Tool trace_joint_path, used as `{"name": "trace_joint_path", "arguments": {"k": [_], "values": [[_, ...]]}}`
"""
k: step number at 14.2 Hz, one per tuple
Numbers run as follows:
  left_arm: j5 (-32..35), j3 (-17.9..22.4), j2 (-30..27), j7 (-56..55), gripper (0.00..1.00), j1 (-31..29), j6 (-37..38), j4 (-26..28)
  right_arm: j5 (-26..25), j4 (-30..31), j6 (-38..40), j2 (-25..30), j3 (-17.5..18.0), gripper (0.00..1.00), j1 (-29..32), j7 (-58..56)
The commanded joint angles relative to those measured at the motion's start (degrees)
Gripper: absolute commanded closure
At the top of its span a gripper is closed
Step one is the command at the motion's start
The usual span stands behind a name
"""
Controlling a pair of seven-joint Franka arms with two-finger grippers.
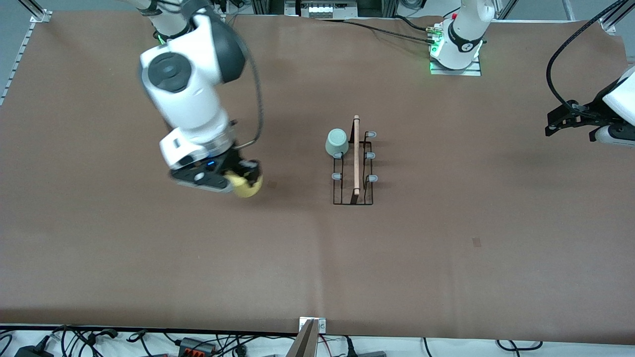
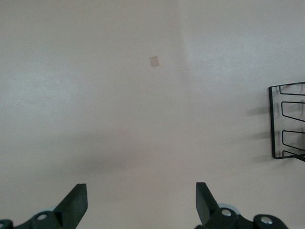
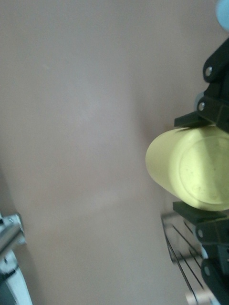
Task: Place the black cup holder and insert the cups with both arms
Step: 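Carry the yellow cup to the rack and lower it onto a peg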
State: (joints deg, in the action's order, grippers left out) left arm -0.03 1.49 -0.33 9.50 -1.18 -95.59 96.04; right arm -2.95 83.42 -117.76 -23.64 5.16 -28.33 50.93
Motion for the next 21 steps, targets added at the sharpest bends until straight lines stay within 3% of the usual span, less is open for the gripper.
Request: {"name": "trace_joint_path", "arguments": {"k": [1,3,12,18,19,20,21], "values": [[-1.11,0.27,-0.64,0.25,0.0,0.12,0.58,-0.16,0.76,-7.64,-0.1,-7.36,-0.68,0.98,-5.93,10.64],[-1.11,0.27,-0.55,0.34,0.0,0.03,0.5,-0.16,0.49,-10.02,-2.29,-10.1,-0.76,0.97,-8.23,13.31],[-1.11,0.27,-0.46,0.34,0.0,0.3,0.59,-0.33,-0.74,-10.12,-15.39,-16.96,-0.76,0.93,-11.66,15.68],[-1.11,0.27,-0.02,0.43,0.0,0.47,0.76,-1.21,-1.09,-9.94,-16.45,-18.98,-0.76,0.93,-12.63,16.74],[-1.11,0.27,-0.02,0.43,0.0,0.39,0.76,-1.21,-1.09,-9.94,-16.45,-19.33,-0.76,0.84,-12.72,16.74],[-1.11,0.27,-0.02,0.43,0.0,0.38,0.76,-1.21,-1.09,-9.77,-16.62,-19.6,-0.76,0.59,-12.72,16.74],[-1.11,0.27,-0.02,0.43,0.0,0.38,0.76,-1.21,-1.09,-9.77,-16.63,-19.69,-0.76,0.2,-12.81,16.74]]}}
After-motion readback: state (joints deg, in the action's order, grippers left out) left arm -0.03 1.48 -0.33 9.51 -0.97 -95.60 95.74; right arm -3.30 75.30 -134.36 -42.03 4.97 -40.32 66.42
